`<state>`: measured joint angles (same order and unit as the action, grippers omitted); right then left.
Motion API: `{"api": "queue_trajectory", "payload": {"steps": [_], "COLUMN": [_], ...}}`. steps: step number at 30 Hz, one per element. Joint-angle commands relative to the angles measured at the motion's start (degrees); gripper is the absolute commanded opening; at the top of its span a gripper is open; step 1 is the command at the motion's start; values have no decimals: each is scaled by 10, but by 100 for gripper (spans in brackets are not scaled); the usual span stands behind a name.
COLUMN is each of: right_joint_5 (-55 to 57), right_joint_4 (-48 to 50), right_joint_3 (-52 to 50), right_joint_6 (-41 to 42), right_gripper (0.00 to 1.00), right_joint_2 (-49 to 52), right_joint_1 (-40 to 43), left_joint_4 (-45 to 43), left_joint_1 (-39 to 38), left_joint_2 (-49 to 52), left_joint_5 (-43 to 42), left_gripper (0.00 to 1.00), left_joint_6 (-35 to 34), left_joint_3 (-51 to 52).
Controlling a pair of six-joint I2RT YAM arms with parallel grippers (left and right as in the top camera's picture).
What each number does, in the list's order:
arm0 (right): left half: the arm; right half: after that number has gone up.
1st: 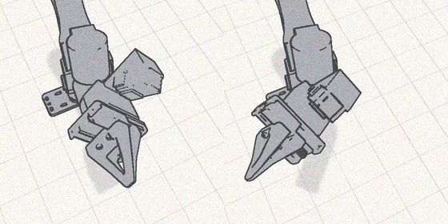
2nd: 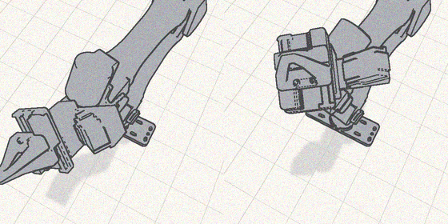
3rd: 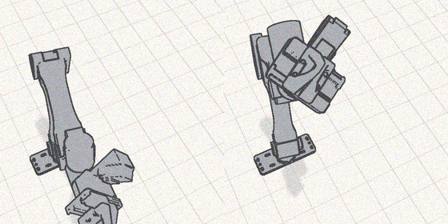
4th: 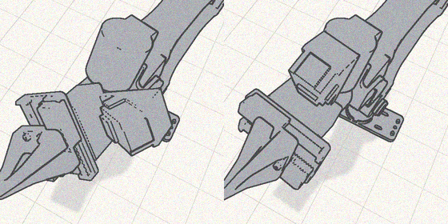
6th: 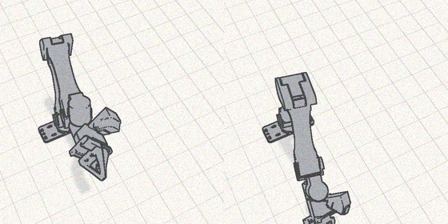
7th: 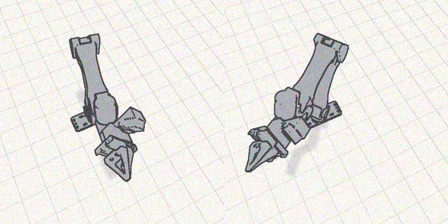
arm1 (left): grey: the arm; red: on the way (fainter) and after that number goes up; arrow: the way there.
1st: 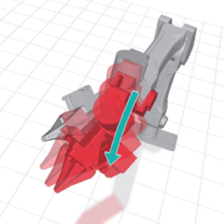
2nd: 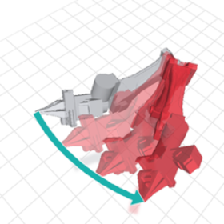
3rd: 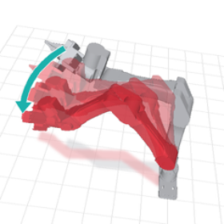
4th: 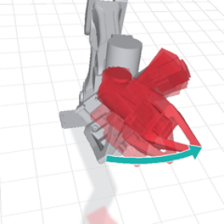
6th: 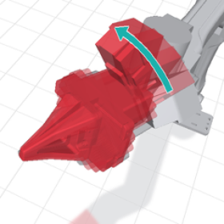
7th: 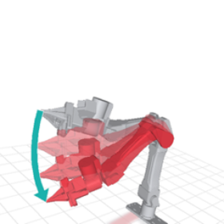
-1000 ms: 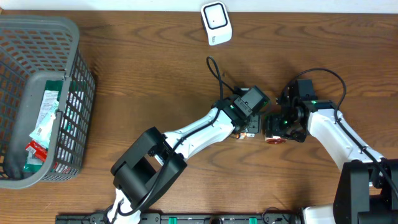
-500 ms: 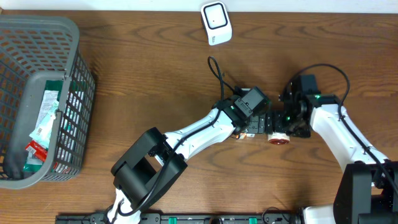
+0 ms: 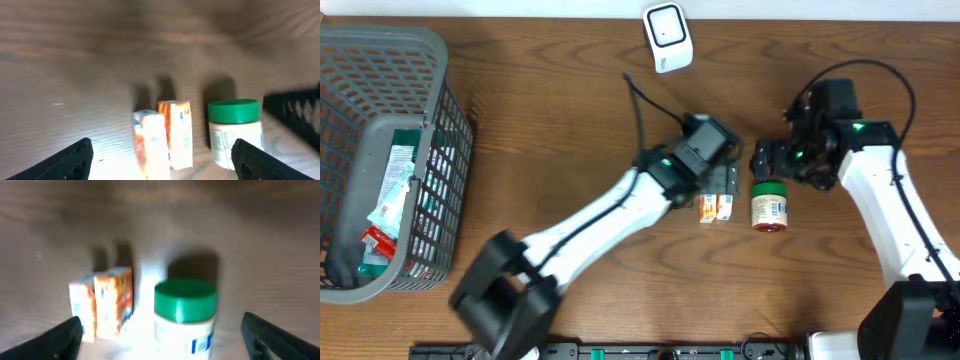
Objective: Scan the item barcode
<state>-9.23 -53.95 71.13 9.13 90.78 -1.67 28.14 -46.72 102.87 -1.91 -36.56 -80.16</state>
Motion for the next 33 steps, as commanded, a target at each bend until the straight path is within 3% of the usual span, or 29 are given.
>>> {"api": "queue_trajectory", "payload": {"steps": [1, 5, 8, 12, 21, 24, 28, 33], "right_joint_5": [40, 80, 79, 79, 79, 79, 79, 79], "right_joint_4": [10, 4, 4, 4, 4, 4, 4, 4], "right_joint_3": [13, 12, 12, 12, 12, 12, 12, 12], "right_joint_6": [-2, -2, -2, -2, -2, -2, -2, -2], "right_gripper": [99, 99, 99, 99, 99, 99, 99, 99], "right_joint_2": [-10, -10, -10, -10, -10, -10, -10, -10], "right_joint_1": [39, 62, 65, 65, 64, 64, 64, 64], "left_joint_4": [50, 161, 280, 366, 329, 325, 327, 344], "left_joint_1": [36, 91, 176, 291, 634, 715, 787, 821], "left_joint_2": [-76, -141, -194, -230, -256, -242, -210, -118], "left_joint_5": [13, 49, 99, 121, 121, 121, 120, 120], "left_gripper": [89, 89, 89, 89, 89, 89, 89, 89], "left_joint_6": [62, 102, 117, 120, 121, 123, 177, 237], "left_joint_3": [-11, -43, -93, -148, -181, -181, -174, -164]}}
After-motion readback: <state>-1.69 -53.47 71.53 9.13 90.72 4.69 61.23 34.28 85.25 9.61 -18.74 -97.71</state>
